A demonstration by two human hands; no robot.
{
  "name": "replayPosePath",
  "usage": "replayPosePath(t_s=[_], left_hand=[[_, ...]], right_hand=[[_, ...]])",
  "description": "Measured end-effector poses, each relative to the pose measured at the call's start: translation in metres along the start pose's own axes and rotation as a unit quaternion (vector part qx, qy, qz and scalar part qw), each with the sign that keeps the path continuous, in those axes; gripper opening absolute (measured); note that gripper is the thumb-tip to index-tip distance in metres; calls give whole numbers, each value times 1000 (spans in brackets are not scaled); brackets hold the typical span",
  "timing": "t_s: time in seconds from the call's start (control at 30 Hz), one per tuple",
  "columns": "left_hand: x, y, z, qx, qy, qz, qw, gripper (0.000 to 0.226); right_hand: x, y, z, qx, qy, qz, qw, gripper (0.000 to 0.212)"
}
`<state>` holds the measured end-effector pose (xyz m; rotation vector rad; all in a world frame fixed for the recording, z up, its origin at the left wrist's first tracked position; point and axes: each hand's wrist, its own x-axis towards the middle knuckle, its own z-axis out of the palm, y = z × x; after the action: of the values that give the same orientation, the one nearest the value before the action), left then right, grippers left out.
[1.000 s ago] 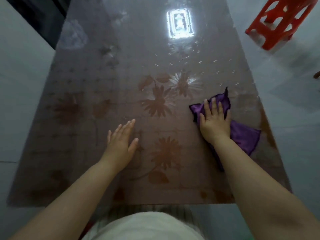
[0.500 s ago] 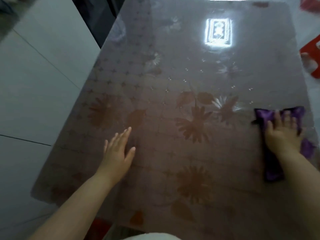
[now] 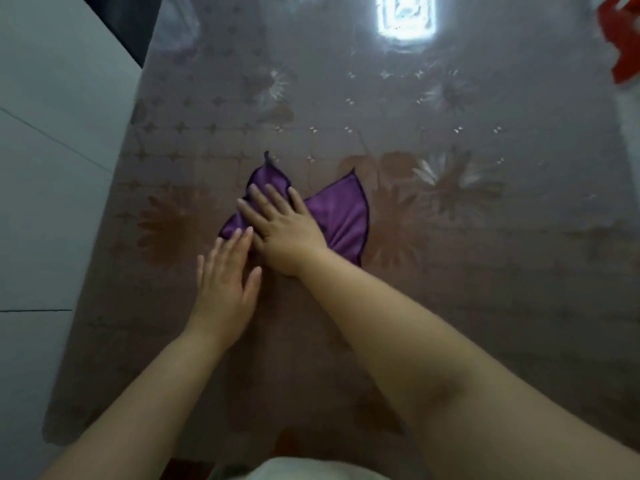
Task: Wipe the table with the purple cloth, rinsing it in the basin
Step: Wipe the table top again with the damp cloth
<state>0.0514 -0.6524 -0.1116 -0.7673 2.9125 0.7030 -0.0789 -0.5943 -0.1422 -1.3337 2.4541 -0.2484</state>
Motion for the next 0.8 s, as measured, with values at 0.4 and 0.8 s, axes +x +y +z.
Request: replayPosePath(t_s=[0.4, 0.8], left_hand=[[30, 13, 0, -2, -6, 21, 1000, 62], [34, 5, -8, 25, 0, 18, 1000, 68]], right_hand=[[-61, 209, -58, 23, 80, 282, 956, 53], [42, 93, -42, 22, 31, 109, 993, 55]])
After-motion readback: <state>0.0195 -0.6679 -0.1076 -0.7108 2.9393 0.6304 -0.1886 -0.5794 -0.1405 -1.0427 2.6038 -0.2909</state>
